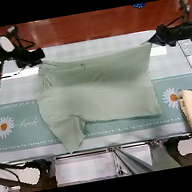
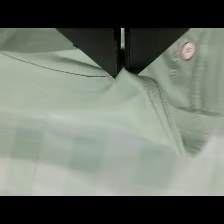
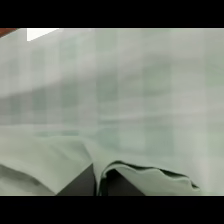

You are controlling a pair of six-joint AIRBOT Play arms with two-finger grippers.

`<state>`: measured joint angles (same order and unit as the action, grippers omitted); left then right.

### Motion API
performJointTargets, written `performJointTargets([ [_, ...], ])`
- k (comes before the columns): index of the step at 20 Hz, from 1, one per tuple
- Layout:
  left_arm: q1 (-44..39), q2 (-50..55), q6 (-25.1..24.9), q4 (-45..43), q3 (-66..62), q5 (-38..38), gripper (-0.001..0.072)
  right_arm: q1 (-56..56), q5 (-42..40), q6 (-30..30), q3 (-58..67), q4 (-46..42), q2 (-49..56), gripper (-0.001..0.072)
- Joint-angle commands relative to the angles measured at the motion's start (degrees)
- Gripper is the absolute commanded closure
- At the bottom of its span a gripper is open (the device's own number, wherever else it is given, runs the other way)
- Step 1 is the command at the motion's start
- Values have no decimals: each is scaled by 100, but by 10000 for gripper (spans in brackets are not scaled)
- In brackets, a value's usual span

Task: Fold the shirts.

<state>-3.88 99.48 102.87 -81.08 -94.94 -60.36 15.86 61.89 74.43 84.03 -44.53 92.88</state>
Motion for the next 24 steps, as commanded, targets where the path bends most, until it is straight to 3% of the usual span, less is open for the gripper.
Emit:
performJointTargets([
  [1, 15, 588, -278, 800, -339, -153, 686, 17, 240, 131, 317, 236, 693, 690],
  [4, 219, 459, -546, 807, -422, -813, 686, 186, 739, 105, 317, 186, 612, 690],
  [5, 297, 420, -859, 802, -420, -1141, 686, 243, 1060, 96, 315, 66, 595, 690],
  [8, 505, 459, -1248, 686, -354, -2048, 686, 203, 1950, 166, 275, -1182, 595, 690],
  [14, 601, 560, -1545, 387, 540, -2623, 686, -37, 1797, 186, -337, -1722, 595, 690],
  [17, 573, 562, -1541, 400, 688, -2470, 686, -39, 1781, 256, -345, -1788, 595, 689],
  [18, 533, 560, -1519, 428, 686, -2422, 683, -39, 1744, 348, -345, -1766, 595, 624],
  [19, 492, 557, -1499, 435, 675, -2448, 581, -37, 1738, 485, -345, -1751, 595, 363],
  [20, 474, 555, -1499, 437, 656, -2588, 342, -37, 1803, 433, -345, -1707, 566, 300],
  [21, 481, 546, -1497, 400, 614, -2782, 201, -17, 1862, 437, -345, -1735, 481, 300],
  [24, 741, 188, -1215, 391, 649, -3016, 200, 258, 2039, 518, -361, -2024, -103, 301],
])
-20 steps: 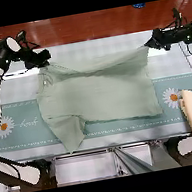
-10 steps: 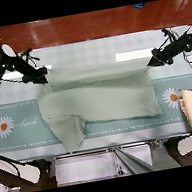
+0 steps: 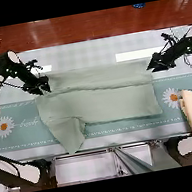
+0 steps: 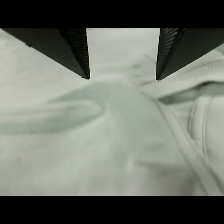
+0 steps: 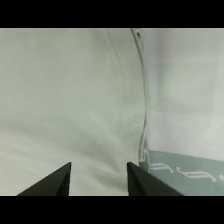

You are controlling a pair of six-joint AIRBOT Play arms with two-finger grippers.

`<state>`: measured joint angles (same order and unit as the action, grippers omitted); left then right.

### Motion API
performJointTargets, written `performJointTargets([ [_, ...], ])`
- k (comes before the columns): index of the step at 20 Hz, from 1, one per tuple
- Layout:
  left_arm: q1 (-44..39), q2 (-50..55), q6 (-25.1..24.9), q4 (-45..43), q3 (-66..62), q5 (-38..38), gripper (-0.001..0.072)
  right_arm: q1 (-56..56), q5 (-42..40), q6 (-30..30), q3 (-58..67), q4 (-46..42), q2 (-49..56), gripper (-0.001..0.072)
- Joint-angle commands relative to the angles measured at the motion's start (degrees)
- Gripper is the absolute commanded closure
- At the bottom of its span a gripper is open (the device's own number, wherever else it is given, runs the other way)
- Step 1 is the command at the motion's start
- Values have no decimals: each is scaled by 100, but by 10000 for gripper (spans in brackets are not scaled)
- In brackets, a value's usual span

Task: Fold the shirts.

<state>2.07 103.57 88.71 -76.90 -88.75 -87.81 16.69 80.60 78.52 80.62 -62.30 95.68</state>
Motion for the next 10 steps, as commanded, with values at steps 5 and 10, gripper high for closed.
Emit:
performJointTargets([
  [5, 1174, -2009, 251, -59, 1805, 264, 201, 949, -824, 280, -2085, -321, -2330, 301],
  [10, 2533, -4378, -63, 1606, 5012, 1926, 201, 962, -1528, -800, -4710, 1814, -3871, 301],
])
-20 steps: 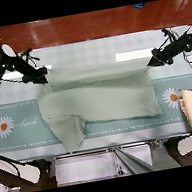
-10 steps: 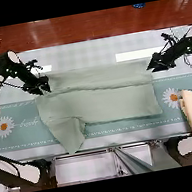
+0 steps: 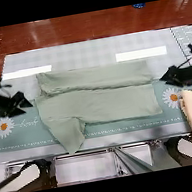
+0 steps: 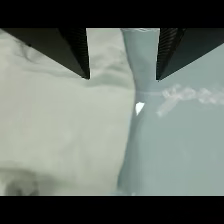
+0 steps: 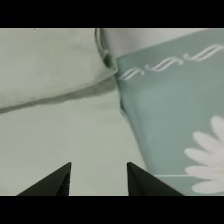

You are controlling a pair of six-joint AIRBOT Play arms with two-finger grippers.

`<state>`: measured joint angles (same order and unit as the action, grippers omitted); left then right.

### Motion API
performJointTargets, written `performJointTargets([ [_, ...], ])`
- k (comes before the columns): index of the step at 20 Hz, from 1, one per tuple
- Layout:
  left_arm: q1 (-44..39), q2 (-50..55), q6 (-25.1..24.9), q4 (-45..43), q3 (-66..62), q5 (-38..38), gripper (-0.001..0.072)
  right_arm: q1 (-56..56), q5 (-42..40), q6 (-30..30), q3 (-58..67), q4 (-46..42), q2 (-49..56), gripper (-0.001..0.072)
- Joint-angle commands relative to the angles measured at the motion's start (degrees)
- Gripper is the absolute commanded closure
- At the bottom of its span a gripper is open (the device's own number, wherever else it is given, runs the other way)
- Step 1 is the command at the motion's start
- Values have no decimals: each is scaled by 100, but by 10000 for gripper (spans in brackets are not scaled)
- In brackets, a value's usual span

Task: Fold the shirts.

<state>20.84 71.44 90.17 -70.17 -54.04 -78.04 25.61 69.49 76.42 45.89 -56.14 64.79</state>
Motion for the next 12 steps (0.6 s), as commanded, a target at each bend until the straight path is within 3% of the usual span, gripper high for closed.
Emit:
performJointTargets([
  [1, 789, -1495, -494, 1333, 2037, 1054, 201, 70, -393, -691, -1458, 1491, -935, 301],
  [4, 807, -1757, -1001, 1482, 2920, 881, 201, 63, -131, -774, -1705, 1834, -1207, 301],
  [9, 793, -1720, -1003, 1655, 3633, 1110, 201, 66, 39, -767, -1705, 1838, -1311, 301],
  [12, 592, -1718, -1001, 2184, 3646, 1357, 202, 66, 37, -675, -1705, 1939, -1311, 301],
])
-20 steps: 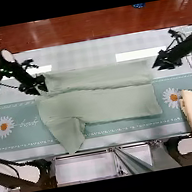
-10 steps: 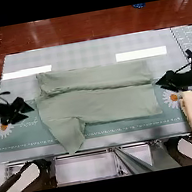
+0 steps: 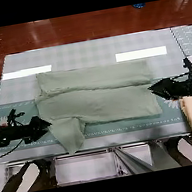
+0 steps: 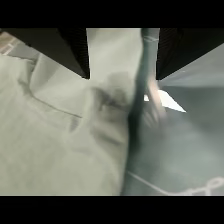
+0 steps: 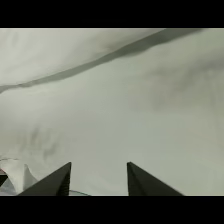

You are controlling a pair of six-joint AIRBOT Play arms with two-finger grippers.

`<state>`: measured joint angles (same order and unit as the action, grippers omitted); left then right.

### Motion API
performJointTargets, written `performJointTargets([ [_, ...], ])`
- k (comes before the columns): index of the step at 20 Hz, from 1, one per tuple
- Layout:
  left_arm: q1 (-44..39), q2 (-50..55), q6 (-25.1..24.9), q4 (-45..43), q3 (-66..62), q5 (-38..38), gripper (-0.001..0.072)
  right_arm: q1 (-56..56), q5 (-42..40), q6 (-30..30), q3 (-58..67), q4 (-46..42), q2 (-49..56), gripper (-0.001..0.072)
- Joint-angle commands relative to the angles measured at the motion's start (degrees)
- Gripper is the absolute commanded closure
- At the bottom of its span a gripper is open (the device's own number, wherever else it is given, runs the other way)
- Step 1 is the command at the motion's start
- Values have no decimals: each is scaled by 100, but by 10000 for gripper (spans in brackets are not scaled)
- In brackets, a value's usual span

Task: Fold the shirts.

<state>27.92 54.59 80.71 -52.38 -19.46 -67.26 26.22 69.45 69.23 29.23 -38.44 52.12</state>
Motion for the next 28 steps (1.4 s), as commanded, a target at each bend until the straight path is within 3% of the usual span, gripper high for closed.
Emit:
performJointTargets([
  [1, -256, -31, -55, 374, 190, 391, 202, 11, 37, 52, -37, 262, -44, 301],
  [4, -782, 90, -59, 328, 190, 496, 216, 214, -42, 83, 103, 297, -44, 301],
  [5, -946, 168, -83, 284, 190, 481, 271, 442, 24, 125, 188, 247, -44, 302],
  [6, -1054, 232, -184, 267, 188, 472, 527, 710, 186, 160, 249, 11, -46, 301],
  [7, -1082, 249, -225, 302, 181, 431, 684, 1003, 422, 385, 247, -501, -44, 301],
  [10, -1069, 247, -553, 494, 98, 280, 687, 1241, 1217, 1121, 90, -2682, -46, 301],
  [11, -1069, 245, -553, 496, 74, 275, 687, 1167, 1178, 1340, -74, -2933, -72, 302],
  [19, -1071, 247, -570, 490, 72, 273, 686, 892, 264, 1475, -767, -2712, -17, 302],
  [23, -1069, 245, -570, 485, 28, 280, 686, 874, -522, 1110, -767, -1554, 415, 305],
  [26, -1069, 247, -568, 496, -37, 337, 686, 402, -682, 881, -763, -1123, 892, 315],
  [27, -1069, 247, -568, 496, -87, 339, 686, 195, -776, 778, -741, -999, 1043, 397],
  [28, -1069, 247, -566, 496, -175, 332, 686, 42, -809, 562, -651, -885, 1147, 624],
])
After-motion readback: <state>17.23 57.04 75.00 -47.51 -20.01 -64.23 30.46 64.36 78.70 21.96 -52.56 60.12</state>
